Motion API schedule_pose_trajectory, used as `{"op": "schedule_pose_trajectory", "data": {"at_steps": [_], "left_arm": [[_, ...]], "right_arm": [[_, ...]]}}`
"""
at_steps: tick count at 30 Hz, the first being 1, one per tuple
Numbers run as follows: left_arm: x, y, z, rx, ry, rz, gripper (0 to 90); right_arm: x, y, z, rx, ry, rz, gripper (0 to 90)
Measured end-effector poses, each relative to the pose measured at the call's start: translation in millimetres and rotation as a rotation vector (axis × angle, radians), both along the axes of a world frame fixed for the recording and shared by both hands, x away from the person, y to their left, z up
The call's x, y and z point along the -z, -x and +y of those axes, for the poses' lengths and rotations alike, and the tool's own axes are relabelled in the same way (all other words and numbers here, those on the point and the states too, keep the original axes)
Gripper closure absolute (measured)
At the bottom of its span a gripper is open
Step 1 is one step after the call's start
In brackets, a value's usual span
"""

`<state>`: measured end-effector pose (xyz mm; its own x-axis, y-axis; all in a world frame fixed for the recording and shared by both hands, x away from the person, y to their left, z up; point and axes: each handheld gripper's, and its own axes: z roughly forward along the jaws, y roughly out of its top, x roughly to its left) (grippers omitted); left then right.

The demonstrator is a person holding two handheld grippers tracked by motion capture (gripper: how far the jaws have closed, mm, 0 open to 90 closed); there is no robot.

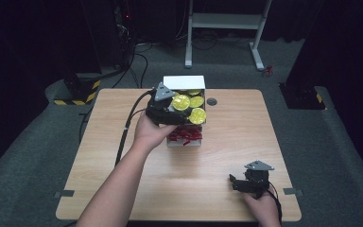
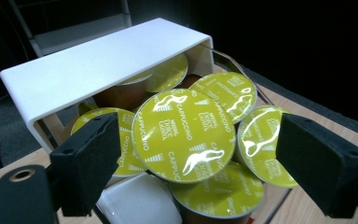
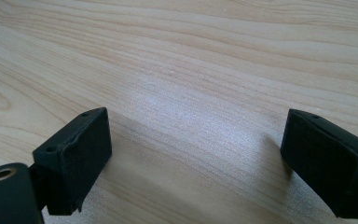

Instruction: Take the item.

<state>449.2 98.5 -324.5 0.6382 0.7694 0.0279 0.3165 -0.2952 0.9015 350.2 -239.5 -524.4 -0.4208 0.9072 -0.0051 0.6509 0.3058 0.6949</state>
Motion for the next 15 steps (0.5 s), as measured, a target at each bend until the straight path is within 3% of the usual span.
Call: {"op": "schedule_pose_trajectory", "data": {"at_steps": [6,10,15], "left_arm": [[4.8,-3.3,-4.5,-0.019,-0.013,-0.016,20.5],[6.9,-3.6,-6.1,-0.039,-0.012,-0.036,30.6],[9.7,-5.6,-6.9,-0.055,-0.025,-0.036,33.7]], "right_arm": [[0.0,0.1,0.0,0.0,0.0,0.0,8.7],[0.0,0.1,0.0,0.0,0.0,0.0,8.7],[0.0,0.1,-0.1,0.0,0.001,-0.002,8.8]]}}
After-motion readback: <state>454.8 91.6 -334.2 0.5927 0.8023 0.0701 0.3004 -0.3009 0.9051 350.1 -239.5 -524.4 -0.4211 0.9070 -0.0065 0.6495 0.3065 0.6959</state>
